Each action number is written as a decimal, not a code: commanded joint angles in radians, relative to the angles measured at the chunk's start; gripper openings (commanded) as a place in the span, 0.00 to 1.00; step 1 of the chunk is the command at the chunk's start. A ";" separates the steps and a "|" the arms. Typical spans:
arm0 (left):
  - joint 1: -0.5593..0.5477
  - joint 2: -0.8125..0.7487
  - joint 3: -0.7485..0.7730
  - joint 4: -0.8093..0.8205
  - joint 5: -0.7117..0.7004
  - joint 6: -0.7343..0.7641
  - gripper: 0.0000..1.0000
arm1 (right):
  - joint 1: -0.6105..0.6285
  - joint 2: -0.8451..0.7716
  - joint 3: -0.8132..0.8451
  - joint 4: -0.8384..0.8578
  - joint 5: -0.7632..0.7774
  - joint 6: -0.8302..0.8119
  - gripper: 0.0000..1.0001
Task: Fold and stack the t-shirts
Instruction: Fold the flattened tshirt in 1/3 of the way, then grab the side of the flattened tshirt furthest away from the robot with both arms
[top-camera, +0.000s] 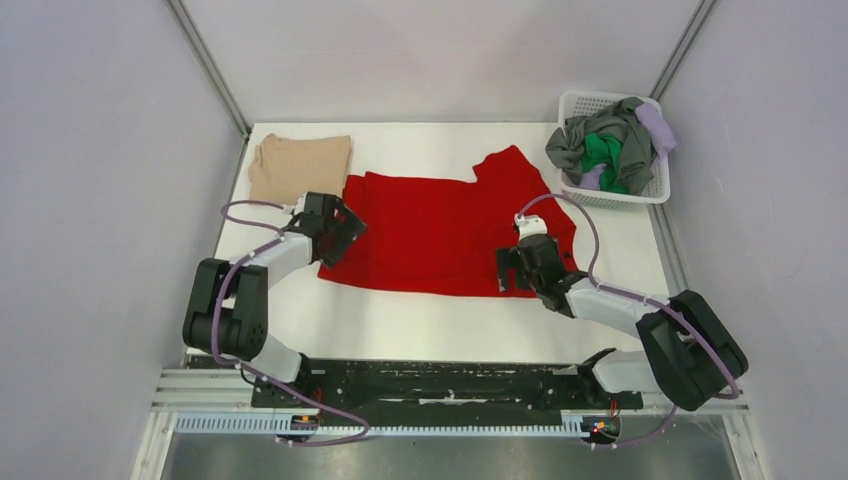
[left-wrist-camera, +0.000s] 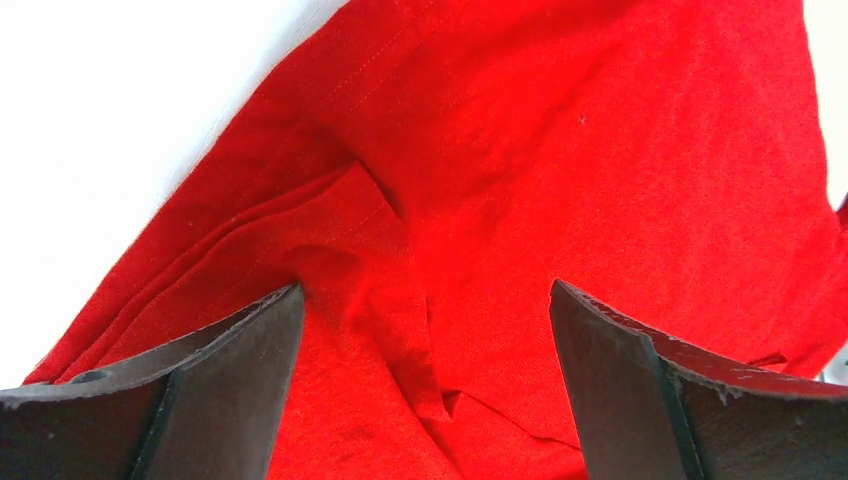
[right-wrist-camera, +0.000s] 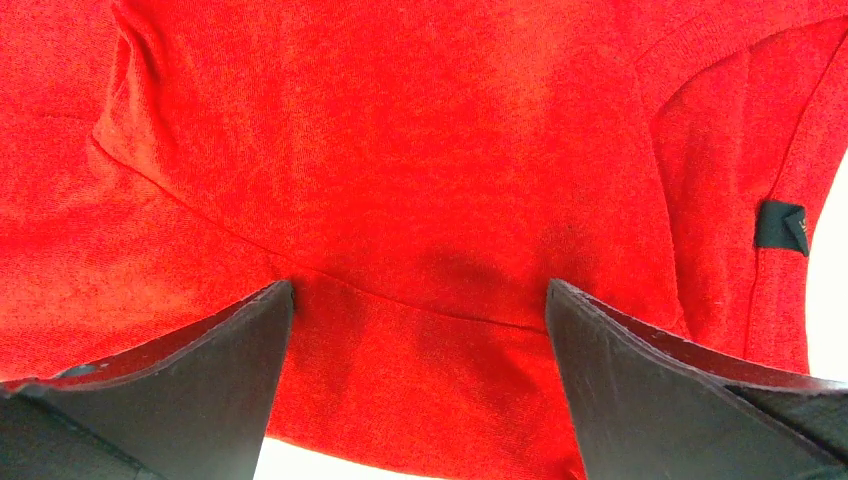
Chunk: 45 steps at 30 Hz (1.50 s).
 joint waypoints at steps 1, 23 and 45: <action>-0.005 -0.034 -0.126 -0.072 0.023 0.022 1.00 | -0.001 -0.043 -0.095 -0.028 -0.003 0.043 0.98; -0.051 -0.760 -0.497 -0.360 0.037 -0.129 1.00 | -0.001 -0.461 -0.269 -0.412 -0.152 0.207 0.98; -0.051 -0.767 -0.427 -0.454 -0.064 -0.115 1.00 | 0.054 -0.724 -0.263 -0.669 -0.189 0.440 0.98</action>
